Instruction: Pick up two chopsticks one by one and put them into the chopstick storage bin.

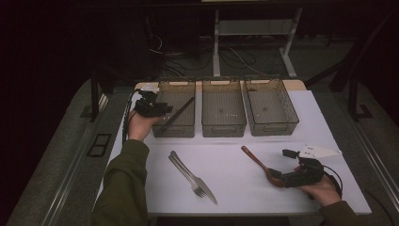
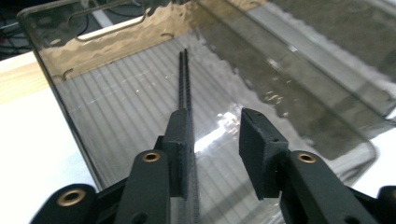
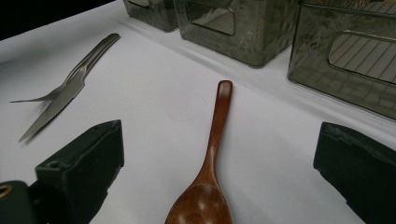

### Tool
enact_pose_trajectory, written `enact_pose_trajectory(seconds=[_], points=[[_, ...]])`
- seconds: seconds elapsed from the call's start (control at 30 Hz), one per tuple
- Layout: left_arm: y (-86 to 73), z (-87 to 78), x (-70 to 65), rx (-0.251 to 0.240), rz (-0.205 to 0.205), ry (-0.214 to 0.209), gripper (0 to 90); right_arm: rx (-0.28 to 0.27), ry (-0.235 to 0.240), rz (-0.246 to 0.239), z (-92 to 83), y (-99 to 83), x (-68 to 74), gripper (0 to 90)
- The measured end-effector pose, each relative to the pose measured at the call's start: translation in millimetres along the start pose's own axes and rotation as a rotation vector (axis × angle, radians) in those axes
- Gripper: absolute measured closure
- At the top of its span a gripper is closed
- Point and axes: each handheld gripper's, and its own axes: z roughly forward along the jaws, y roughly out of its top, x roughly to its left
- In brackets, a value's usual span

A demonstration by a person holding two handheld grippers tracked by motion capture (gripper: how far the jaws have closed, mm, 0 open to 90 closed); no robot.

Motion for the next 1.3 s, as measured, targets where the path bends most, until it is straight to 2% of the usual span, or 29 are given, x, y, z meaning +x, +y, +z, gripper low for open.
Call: enact_pose_trajectory(seconds=[0.03,0.2,0.37,0.4,0.63,0.87,0.97,1.07,1.3], points=[[0.6,-2.0,-2.0,-0.007,0.0,-0.01,60.3,0.001,0.0,-0.001,0.0,0.0,0.1,1.2],[3.4,-12.1,-12.0,-0.015,0.058,-0.041,53.6,0.0,0.0,0.001,0.0,0.0,-0.1,1.2],[6.9,-22.2,-23.8,-0.053,0.071,-0.088,48.5,0.0,-0.001,0.01,-0.5,0.7,-0.4,1.2],[7.4,-23.3,-27.3,-0.062,0.071,-0.099,47.6,0.0,-0.001,0.011,-0.5,0.8,-0.3,1.2],[5.8,-33.0,-55.1,-0.066,0.15,-0.143,43.7,-0.007,-0.004,0.009,-0.1,1.3,-0.7,1.2],[-8.5,-40.1,-79.6,-0.075,0.181,-0.187,40.4,0.002,0.002,0.02,-2.0,-0.2,-0.3,1.2],[-17.3,-42.2,-87.7,-0.084,0.179,-0.205,39.7,0.003,0.001,0.031,-2.7,-0.3,0.7,1.2],[-25.2,-44.8,-93.8,-0.084,0.191,-0.214,39.1,0.0,-0.003,0.016,-2.0,-0.3,-0.5,1.2],[-43.1,-47.8,-103.6,-0.093,0.186,-0.229,38.2,-0.003,-0.004,0.017,-2.5,-0.7,0.9,1.2]])
